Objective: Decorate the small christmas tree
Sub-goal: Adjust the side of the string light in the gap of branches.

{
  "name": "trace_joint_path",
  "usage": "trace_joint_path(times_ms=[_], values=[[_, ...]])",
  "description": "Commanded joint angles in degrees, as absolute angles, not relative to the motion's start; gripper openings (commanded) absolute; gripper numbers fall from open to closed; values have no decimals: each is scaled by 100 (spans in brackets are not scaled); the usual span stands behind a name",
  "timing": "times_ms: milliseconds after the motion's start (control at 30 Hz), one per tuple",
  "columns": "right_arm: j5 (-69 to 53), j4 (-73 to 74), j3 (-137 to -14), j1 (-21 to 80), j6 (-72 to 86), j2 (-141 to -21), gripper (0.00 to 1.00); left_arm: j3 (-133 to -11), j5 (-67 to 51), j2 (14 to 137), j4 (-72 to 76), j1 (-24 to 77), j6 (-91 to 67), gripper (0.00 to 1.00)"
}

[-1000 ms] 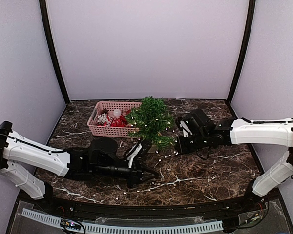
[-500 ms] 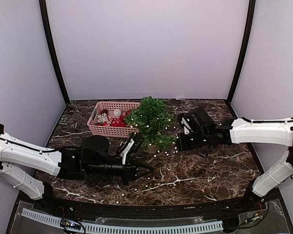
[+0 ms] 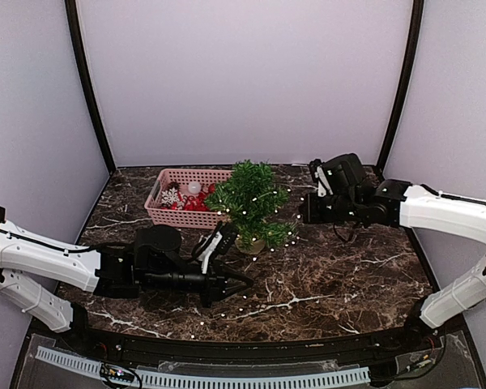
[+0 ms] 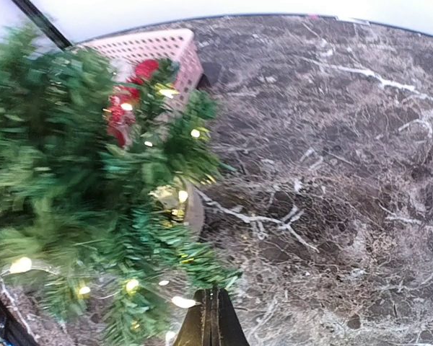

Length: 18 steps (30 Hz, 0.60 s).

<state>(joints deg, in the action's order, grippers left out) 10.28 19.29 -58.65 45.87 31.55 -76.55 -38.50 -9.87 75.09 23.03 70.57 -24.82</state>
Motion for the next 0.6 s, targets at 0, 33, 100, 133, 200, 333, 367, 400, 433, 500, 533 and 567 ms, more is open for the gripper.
trace_joint_path(times_ms=[0,33,100,133,200,333,367,400,433,500,533,567], values=[[898,1734,-5985,4418,3078,-8027,0,-3977,-1006,7379,2230,7025,-2563,0],[870,1698,-5994,4392,3076,-8087,0,-3970,-1010,7372,2227,7024,-2564,0],[803,1636,-6016,4347,3068,-8207,0,-3946,-1011,7374,2223,7018,-2571,0],[775,1605,-6033,4330,3061,-8256,0,-3926,-1017,7374,2223,7015,-2570,0],[721,1544,-6055,4303,3038,-8355,0,-3890,-1019,7374,2224,7006,-2562,0],[606,1466,-6042,4234,2998,-8657,0,-3878,-944,7315,2147,6988,-2512,5],[561,1439,-6014,4230,3003,-8732,0,-3881,-907,7252,2092,6983,-2504,7],[528,1411,-5986,4228,3012,-8813,0,-3888,-842,7216,2050,6980,-2480,9],[486,1372,-5952,4228,3022,-8874,0,-3891,-817,7130,2027,6975,-2466,11],[390,1281,-5882,4225,3055,-8999,0,-3927,-712,6997,1899,6959,-2429,26],[340,1226,-5854,4225,3065,-9054,0,-3988,-573,6953,1758,6936,-2413,33],[306,1184,-5829,4222,3075,-9106,0,-4075,-511,6869,1674,6922,-2411,44]])
